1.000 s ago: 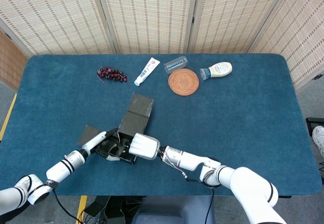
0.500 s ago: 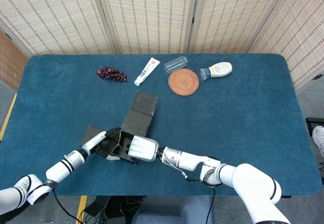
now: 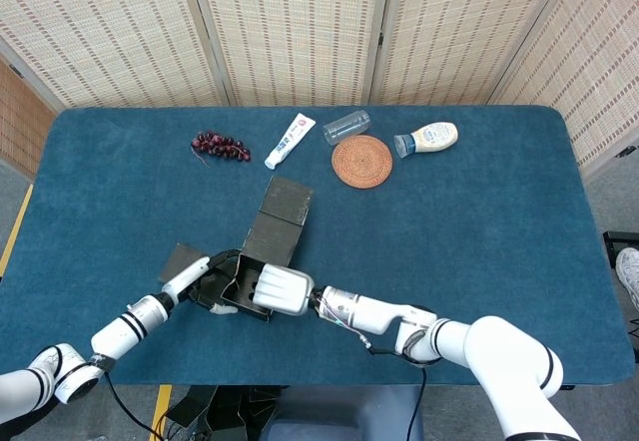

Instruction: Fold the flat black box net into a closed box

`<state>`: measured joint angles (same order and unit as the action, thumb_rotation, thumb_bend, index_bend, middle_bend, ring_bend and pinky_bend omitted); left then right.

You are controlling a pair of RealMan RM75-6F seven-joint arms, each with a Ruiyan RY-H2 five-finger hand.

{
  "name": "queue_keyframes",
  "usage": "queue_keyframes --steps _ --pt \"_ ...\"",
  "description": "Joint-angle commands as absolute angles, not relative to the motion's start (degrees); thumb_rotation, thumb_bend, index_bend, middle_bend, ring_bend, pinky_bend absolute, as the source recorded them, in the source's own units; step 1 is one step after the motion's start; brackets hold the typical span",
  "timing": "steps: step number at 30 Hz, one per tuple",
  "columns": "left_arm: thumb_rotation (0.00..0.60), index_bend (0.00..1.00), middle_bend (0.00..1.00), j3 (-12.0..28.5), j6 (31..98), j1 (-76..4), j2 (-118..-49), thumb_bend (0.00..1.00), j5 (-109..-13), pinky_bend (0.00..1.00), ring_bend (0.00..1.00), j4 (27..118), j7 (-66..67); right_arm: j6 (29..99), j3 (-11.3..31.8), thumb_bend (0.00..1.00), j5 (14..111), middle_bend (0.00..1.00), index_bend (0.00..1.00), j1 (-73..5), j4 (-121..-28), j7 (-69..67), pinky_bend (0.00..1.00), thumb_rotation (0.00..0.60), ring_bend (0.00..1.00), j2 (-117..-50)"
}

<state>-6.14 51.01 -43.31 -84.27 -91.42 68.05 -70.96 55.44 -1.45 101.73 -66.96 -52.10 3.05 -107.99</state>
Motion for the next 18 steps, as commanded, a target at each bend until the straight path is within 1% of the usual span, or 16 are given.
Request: queue_keyframes --steps 1,2,4,5,7,9,12,16,18 --pt "0.6 0.13 0.11 -5.6 51.0 -43.0 -84.6 0.09 -90.5 0.31 0.01 68.3 -69.6 55.4 -0.8 0.28 100.8 0.47 0.45 -66.1 -53.4 6.1 1.0 0.6 0.77 -106.9" --pt "0.6 0.13 0.11 -5.4 50.9 -42.9 -84.7 0.09 -90.2 0.31 0.01 68.5 -69.1 55.4 -0.5 0.25 100.4 0.39 0.34 -65.7 -54.1 6.9 1.0 0.6 0.76 -106.6" --pt "0.6 0.13 0.11 -4.9 51.0 -42.6 -84.8 0.09 -89.6 0.31 0.01 68.9 -67.8 55.6 0.1 0.21 99.5 0.27 0.19 -65.0 -55.8 8.2 1.0 0.6 0.73 -105.7" --pt "0.6 0.13 0.11 -4.6 50.9 -42.5 -85.0 0.09 -89.0 0.31 0.01 69.3 -66.8 56.2 0.3 0.19 99.2 0.22 0.13 -64.4 -56.9 9.0 1.0 0.6 0.72 -105.0" --pt "0.6 0.13 0.11 -3.8 50.9 -42.2 -85.2 0.09 -88.0 0.31 0.01 70.0 -64.8 57.1 0.7 0.18 98.6 0.17 0.06 -63.4 -58.5 9.9 1.0 0.6 0.71 -104.0" --pt "0.6 0.13 0.11 -3.1 50.5 -41.9 -85.3 0.09 -86.5 0.3 0.01 70.9 -62.6 58.0 1.0 0.18 98.0 0.14 0.03 -62.3 -60.1 10.7 1.0 0.6 0.7 -102.9" --pt "0.6 0.13 0.11 -2.3 49.8 -41.7 -85.3 0.09 -84.9 0.29 0.0 72.5 -59.8 59.8 1.5 0.18 96.9 0.13 0.03 -60.4 -62.4 10.2 1.0 0.6 0.7 -101.6" --pt "0.6 0.11 0.09 -1.0 50.6 -40.7 -85.4 0.09 -82.8 0.28 0.0 74.3 -53.7 63.3 2.0 0.18 94.3 0.13 0.03 -56.3 -67.8 6.9 1.0 0.6 0.7 -99.1" --pt "0.6 0.1 0.06 -0.5 51.1 -40.2 -84.9 0.09 -82.1 0.28 0.0 75.6 -51.2 64.9 2.1 0.18 92.2 0.15 0.03 -53.6 -71.5 5.3 1.0 0.6 0.7 -97.7"
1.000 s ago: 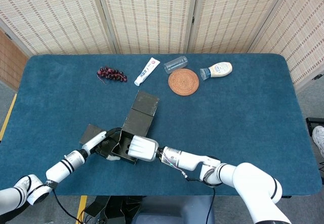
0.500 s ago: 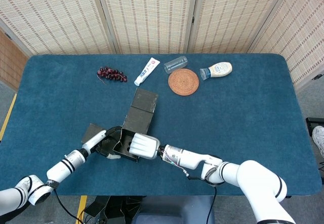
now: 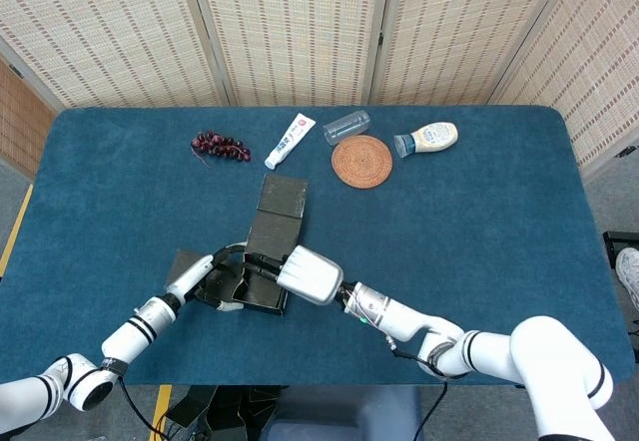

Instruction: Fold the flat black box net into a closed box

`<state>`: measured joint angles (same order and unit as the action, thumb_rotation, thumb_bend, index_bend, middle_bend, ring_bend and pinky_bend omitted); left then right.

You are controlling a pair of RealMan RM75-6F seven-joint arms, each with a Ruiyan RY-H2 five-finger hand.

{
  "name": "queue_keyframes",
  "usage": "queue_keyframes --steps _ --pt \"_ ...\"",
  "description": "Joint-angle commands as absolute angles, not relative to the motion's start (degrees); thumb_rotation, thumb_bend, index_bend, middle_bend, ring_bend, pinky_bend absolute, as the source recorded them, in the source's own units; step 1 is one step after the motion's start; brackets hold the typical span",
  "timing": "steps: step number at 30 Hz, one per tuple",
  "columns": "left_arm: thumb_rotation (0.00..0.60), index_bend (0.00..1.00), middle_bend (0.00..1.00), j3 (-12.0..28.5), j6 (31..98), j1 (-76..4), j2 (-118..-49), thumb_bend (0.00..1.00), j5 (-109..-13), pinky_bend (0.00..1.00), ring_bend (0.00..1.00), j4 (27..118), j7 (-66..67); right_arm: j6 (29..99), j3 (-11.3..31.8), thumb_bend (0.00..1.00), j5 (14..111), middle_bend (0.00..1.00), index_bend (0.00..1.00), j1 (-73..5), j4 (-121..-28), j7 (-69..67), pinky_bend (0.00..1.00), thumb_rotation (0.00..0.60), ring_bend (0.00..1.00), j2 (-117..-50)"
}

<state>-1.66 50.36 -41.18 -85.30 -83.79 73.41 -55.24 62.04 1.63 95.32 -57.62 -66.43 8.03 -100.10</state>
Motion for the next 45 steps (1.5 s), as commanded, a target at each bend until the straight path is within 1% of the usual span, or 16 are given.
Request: queue_keyframes --steps 1,6,10,13,20,25,31,39,45 --pt "0.6 0.09 0.05 -0.3 51.4 -40.0 -84.5 0.09 -81.9 0.28 0.0 76.1 -50.2 65.4 2.2 0.18 91.0 0.16 0.03 -52.4 -73.2 4.5 1.0 0.6 0.7 -97.2" --pt "0.6 0.05 0.0 0.3 52.6 -38.9 -82.2 0.09 -81.4 0.25 0.0 79.0 -46.3 65.0 2.5 0.12 82.8 0.17 0.03 -46.6 -83.3 1.2 1.0 0.6 0.7 -94.1" --pt "0.6 0.03 0.0 0.6 53.8 -37.9 -80.2 0.09 -81.4 0.23 0.0 81.0 -43.8 61.9 3.8 0.04 73.1 0.11 0.01 -43.1 -90.9 -1.7 1.0 0.6 0.7 -92.7" --pt "0.6 0.02 0.0 1.1 54.4 -37.2 -79.3 0.09 -80.9 0.23 0.0 81.9 -43.0 59.3 5.1 0.0 66.9 0.07 0.0 -41.9 -94.3 -2.9 1.0 0.6 0.69 -92.6" --pt "0.6 0.02 0.0 2.0 56.8 -35.5 -78.0 0.09 -81.0 0.22 0.0 82.8 -40.9 54.9 8.3 0.0 55.5 0.02 0.0 -42.0 -96.7 -1.9 1.0 0.6 0.66 -96.0" --pt "0.6 0.02 0.0 2.1 57.5 -34.6 -76.9 0.09 -81.6 0.22 0.0 83.8 -41.5 53.2 10.8 0.0 47.1 0.01 0.0 -43.1 -96.6 -0.2 1.0 0.6 0.65 -100.0" --pt "0.6 0.02 0.0 2.1 58.2 -33.7 -76.3 0.09 -82.5 0.22 0.0 83.8 -42.9 51.4 12.9 0.0 41.3 0.01 0.0 -44.0 -94.2 0.1 1.0 0.6 0.65 -103.4" --pt "0.6 0.02 0.0 2.4 59.4 -32.6 -75.8 0.09 -83.2 0.22 0.0 82.8 -44.5 51.3 14.9 0.0 41.8 0.01 0.0 -45.7 -86.2 1.0 1.0 0.6 0.65 -109.8" --pt "0.6 0.02 0.0 2.5 60.2 -31.8 -75.2 0.09 -83.7 0.22 0.0 82.4 -46.1 51.3 16.2 0.0 44.3 0.04 0.0 -46.6 -80.5 0.7 1.0 0.6 0.65 -114.5"
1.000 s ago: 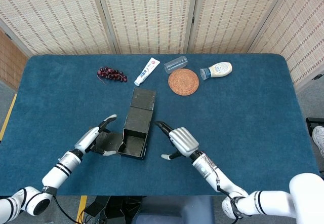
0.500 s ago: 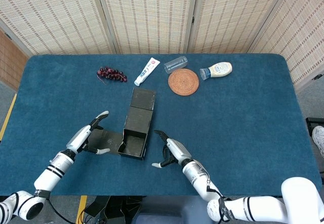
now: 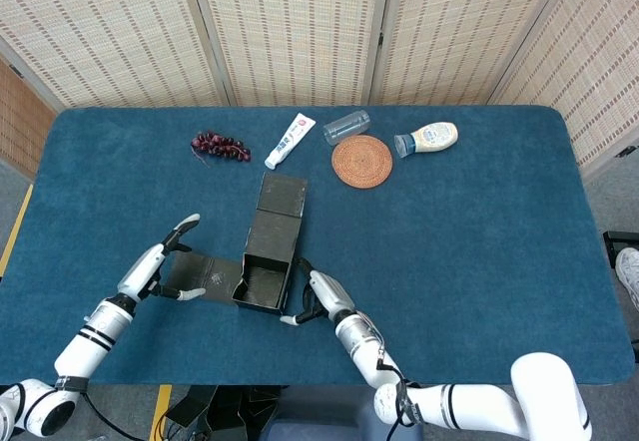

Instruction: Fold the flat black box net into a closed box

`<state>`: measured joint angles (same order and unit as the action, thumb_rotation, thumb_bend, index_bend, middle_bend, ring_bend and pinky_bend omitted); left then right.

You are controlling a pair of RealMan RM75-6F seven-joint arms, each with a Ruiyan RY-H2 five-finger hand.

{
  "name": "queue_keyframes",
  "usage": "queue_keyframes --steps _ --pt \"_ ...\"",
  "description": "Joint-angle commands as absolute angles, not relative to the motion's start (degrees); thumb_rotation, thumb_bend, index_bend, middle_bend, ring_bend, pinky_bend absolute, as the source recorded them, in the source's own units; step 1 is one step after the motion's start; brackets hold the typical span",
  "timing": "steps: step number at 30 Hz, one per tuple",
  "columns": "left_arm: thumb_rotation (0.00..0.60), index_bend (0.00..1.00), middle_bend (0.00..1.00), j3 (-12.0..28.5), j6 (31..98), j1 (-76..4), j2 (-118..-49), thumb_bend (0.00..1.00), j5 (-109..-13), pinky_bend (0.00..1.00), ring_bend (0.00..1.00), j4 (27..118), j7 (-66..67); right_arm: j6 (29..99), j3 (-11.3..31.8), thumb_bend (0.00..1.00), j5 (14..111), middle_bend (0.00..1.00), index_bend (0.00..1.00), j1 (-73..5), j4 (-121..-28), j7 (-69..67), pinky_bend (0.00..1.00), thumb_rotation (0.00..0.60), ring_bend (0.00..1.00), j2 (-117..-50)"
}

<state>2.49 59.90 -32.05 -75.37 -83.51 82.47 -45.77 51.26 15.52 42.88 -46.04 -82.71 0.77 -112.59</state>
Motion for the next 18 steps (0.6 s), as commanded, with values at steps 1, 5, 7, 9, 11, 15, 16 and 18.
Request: queue_keyframes --steps 1,5,7,9,11,15,16,18 --pt "0.6 0.02 0.0 2.5 60.5 -31.6 -75.1 0.09 -83.9 0.22 0.0 82.3 -46.4 51.5 16.2 0.0 45.0 0.04 0.0 -46.7 -79.4 0.8 1.0 0.6 0.65 -115.3" --pt "0.6 0.02 0.0 2.7 61.1 -31.1 -74.8 0.09 -84.0 0.22 0.0 81.8 -47.4 52.8 16.4 0.0 48.2 0.09 0.0 -47.0 -74.9 0.8 1.0 0.6 0.65 -118.6" --pt "0.6 0.02 0.0 2.8 61.6 -30.7 -74.6 0.09 -84.0 0.22 0.0 81.5 -47.9 54.2 16.4 0.03 50.5 0.14 0.0 -47.0 -72.0 0.5 1.0 0.6 0.66 -120.7" --pt "0.6 0.02 0.0 3.0 62.0 -30.3 -74.4 0.09 -83.9 0.22 0.0 81.4 -48.4 55.6 16.7 0.12 52.5 0.22 0.06 -47.2 -69.2 0.3 1.0 0.6 0.69 -122.4" --pt "0.6 0.02 0.0 3.3 62.8 -29.7 -74.1 0.09 -83.5 0.22 0.0 81.4 -49.0 56.7 17.5 0.2 54.3 0.3 0.15 -47.2 -66.6 -0.5 1.0 0.6 0.73 -123.7" --pt "0.6 0.05 0.0 4.5 64.3 -28.4 -73.9 0.09 -81.6 0.22 0.0 81.2 -48.8 55.3 19.9 0.23 54.6 0.35 0.22 -46.3 -67.9 -3.3 1.0 0.6 0.76 -122.4" --pt "0.6 0.06 0.0 5.0 64.9 -28.0 -73.8 0.09 -81.0 0.23 0.0 81.2 -48.5 54.9 20.8 0.23 54.2 0.36 0.23 -45.8 -69.2 -4.2 1.0 0.6 0.76 -121.5" --pt "0.6 0.07 0.0 5.9 66.2 -27.2 -73.9 0.09 -79.9 0.27 0.0 81.1 -47.4 53.2 22.6 0.23 52.6 0.37 0.24 -44.7 -72.6 -6.3 1.0 0.6 0.76 -119.4"
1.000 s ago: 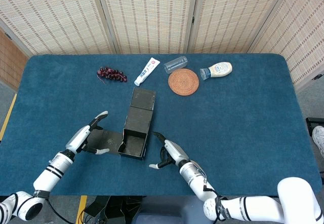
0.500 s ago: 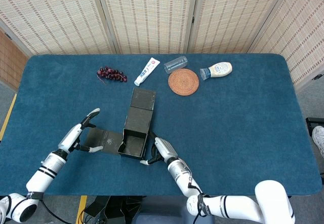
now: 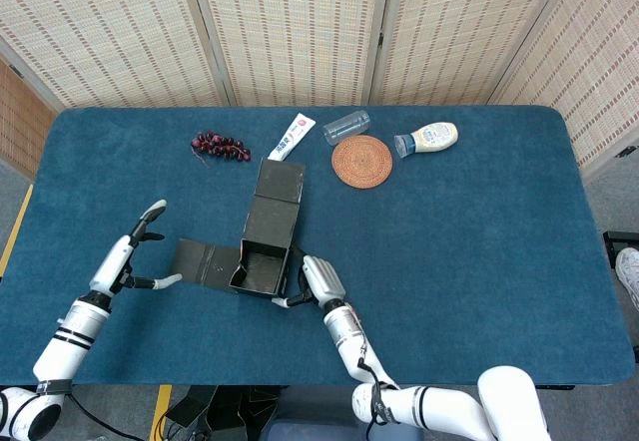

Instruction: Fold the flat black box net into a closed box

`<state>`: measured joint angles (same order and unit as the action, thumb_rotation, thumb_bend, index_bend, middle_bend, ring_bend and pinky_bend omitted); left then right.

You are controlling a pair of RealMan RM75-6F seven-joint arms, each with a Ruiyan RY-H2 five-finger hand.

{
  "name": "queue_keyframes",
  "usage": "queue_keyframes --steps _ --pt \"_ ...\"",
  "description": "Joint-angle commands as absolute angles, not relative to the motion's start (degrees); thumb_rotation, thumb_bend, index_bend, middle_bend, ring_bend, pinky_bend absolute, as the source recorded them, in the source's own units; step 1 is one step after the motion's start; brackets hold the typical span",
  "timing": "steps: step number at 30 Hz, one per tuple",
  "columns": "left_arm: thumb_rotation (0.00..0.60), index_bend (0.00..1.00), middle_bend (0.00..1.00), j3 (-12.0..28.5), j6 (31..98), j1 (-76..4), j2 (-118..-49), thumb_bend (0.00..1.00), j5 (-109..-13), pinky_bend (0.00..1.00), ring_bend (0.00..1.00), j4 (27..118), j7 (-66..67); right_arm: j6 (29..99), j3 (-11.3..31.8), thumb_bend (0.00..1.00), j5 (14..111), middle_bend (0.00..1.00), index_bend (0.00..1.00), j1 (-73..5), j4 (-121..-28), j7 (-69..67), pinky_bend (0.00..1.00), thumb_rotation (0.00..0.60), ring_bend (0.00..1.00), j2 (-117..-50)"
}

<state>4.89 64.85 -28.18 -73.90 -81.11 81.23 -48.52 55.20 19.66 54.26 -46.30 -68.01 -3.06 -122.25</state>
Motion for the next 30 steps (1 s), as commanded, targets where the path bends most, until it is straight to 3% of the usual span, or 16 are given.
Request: queue_keyframes --steps 1,4,10,15,21,30 --pt "0.6 0.08 0.0 6.3 66.9 -26.9 -74.0 0.09 -79.4 0.29 0.01 81.0 -46.7 52.6 23.5 0.23 51.7 0.37 0.25 -44.2 -74.1 -7.1 1.0 0.6 0.76 -118.5" --pt "0.6 0.1 0.0 8.0 70.2 -25.4 -75.1 0.09 -77.7 0.33 0.07 80.7 -44.0 49.6 26.3 0.23 48.4 0.37 0.25 -42.4 -79.8 -10.8 1.0 0.6 0.76 -114.8" --pt "0.6 0.19 0.1 10.6 78.1 -22.4 -79.5 0.09 -76.3 0.41 0.2 78.6 -39.6 42.7 30.1 0.22 42.7 0.37 0.25 -38.1 -88.6 -20.0 1.0 0.6 0.76 -108.0" --pt "0.6 0.19 0.13 11.2 78.0 -22.2 -81.5 0.09 -76.2 0.45 0.27 76.6 -39.1 36.0 32.1 0.21 41.6 0.37 0.25 -34.4 -92.3 -28.7 1.0 0.6 0.76 -103.8" --pt "0.6 0.18 0.13 11.9 78.7 -23.4 -83.5 0.09 -78.4 0.55 0.39 74.7 -37.1 28.1 34.4 0.21 45.8 0.37 0.25 -29.4 -93.6 -38.9 1.0 0.6 0.76 -101.2" --pt "0.6 0.14 0.13 13.9 78.2 -26.0 -86.5 0.09 -79.7 0.57 0.4 74.8 -35.5 21.4 36.4 0.21 57.1 0.37 0.25 -24.2 -92.9 -48.0 1.0 0.6 0.76 -102.4"
